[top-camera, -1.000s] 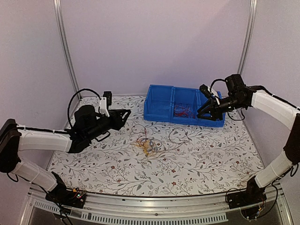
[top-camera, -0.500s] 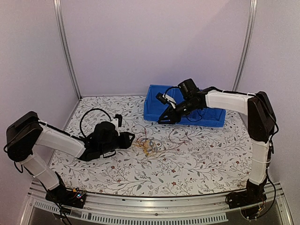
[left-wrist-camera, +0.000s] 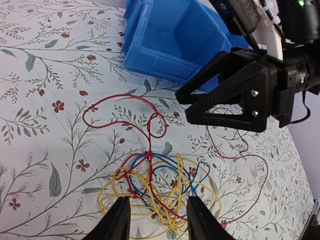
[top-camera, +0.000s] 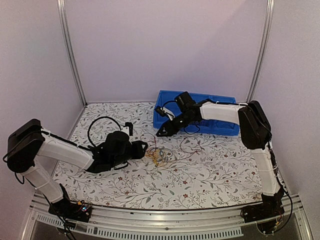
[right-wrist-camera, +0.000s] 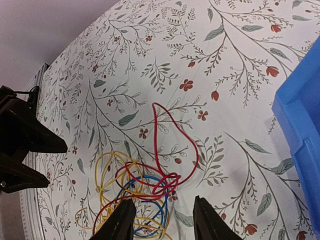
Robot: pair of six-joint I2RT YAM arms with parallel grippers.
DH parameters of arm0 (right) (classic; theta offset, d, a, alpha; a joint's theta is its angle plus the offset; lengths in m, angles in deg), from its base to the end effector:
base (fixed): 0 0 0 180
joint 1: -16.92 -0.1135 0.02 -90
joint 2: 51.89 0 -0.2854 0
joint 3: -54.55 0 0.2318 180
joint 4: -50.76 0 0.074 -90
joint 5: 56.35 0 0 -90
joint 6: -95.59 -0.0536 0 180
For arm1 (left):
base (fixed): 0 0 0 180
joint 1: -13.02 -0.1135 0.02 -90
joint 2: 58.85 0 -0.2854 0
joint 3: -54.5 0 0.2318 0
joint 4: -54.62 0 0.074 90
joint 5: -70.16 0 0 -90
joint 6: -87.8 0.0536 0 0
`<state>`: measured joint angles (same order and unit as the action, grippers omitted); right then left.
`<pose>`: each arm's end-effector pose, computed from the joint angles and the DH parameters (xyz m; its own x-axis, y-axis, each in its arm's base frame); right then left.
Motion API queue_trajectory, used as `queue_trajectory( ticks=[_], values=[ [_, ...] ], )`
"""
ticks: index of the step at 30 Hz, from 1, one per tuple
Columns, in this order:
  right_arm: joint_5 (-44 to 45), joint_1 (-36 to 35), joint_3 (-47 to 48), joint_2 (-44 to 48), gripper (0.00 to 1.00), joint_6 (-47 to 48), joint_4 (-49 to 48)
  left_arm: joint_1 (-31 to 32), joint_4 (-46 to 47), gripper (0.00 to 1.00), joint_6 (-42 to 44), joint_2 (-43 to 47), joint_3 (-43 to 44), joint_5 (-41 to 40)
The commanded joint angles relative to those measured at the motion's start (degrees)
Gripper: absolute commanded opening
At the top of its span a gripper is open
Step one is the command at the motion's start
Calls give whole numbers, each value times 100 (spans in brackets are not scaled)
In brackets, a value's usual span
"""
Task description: Untangle the cables
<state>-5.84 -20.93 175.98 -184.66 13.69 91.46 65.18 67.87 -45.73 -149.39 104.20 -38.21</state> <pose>0.3834 0.3411 0.1865 -0.5061 -0.5310 -0.6796 -0.8623 0.2975 0.4097 0.2027 -0.2334 0.1895 -0.6042 -0.2877 -0.7431 0.2235 0.8339 -0.5046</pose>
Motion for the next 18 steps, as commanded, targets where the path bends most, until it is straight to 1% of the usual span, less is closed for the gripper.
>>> queue_trajectory(
  ticks=[1,6,12,15,18],
  values=[
    [98,-185,293,-281,42,-294,56,89,-176,38,-121,241,-135,-246],
    [187,-231,358,-462,40,-390,76,94,-205,38,-152,441,-314,-368],
    [160,-258,420,-580,36,-379,85,100,-206,38,-182,447,-382,-413],
    [181,-265,422,-601,23,-380,73,94,-176,38,-186,395,-348,-413],
    [275,-260,422,-588,22,-387,47,100,-132,38,-198,335,-315,-383]
  ],
)
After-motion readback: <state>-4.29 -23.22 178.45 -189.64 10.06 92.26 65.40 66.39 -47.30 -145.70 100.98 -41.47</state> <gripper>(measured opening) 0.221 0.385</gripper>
